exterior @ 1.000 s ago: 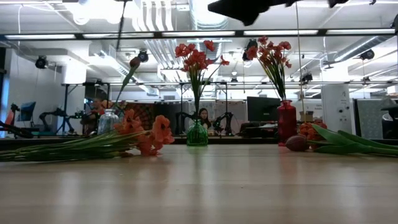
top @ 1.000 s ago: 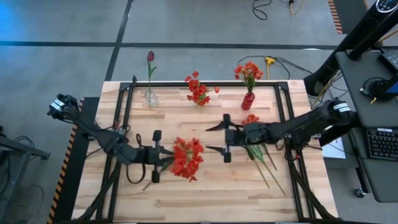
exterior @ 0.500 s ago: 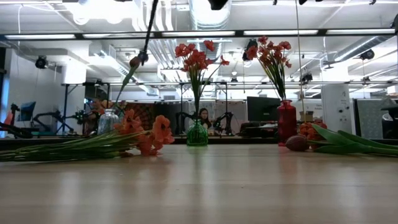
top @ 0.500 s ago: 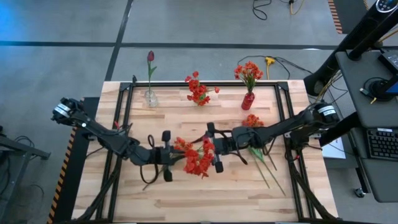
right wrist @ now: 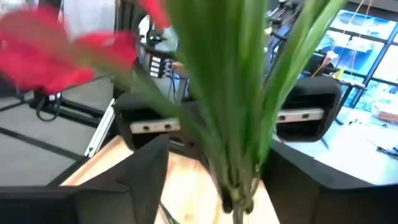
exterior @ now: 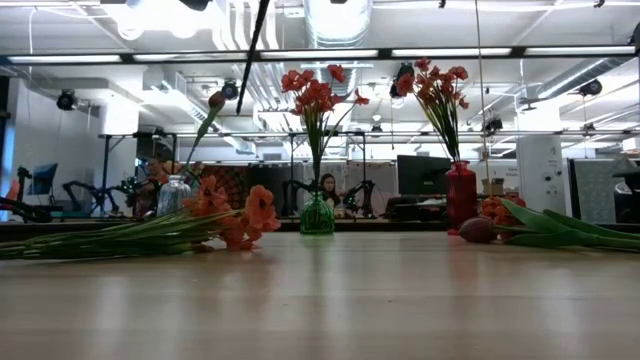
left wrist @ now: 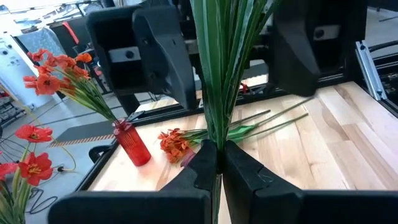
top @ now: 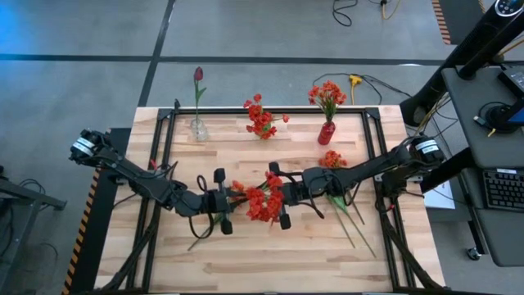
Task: Sort flowers into vase by color
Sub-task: Put the red flower into the green vase
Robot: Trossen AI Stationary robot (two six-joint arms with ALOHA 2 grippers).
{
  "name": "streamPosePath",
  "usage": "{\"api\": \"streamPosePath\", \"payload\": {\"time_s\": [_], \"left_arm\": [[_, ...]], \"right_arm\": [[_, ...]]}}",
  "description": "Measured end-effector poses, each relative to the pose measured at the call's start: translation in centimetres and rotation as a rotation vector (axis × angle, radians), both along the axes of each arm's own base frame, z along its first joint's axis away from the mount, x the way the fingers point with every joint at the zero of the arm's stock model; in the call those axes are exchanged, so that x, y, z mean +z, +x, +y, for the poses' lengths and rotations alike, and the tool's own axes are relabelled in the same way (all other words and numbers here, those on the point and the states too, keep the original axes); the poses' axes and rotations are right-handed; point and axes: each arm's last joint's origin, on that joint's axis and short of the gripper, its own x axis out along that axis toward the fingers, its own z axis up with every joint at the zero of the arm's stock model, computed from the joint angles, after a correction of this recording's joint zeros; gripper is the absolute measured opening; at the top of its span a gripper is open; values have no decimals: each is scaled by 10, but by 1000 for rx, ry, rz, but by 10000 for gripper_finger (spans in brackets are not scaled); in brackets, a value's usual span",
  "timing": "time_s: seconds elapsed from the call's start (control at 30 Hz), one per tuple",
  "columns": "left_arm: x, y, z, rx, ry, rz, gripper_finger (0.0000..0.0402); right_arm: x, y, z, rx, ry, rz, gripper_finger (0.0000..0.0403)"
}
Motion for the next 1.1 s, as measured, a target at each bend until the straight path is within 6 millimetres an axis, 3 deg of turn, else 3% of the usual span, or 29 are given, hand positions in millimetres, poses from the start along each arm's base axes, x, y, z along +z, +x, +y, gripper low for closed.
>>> {"api": "streamPosePath", "payload": {"time_s": [0.37,0.67,0.83,1.1], "left_arm": [[0,0,0,0,-2,-3,1],[1,0,1,32,-47,-17,24],[0,0,1,40,-71,-22,52],[-2,-7,6,103,-111,25,141]], "right_arm": [[3,1,-1,-13,4,-7,113],[3,1,-2,-22,0,-8,37],[3,2,-4,-24,1,-7,21],[1,1,-10,-35,26,48,23]]}}
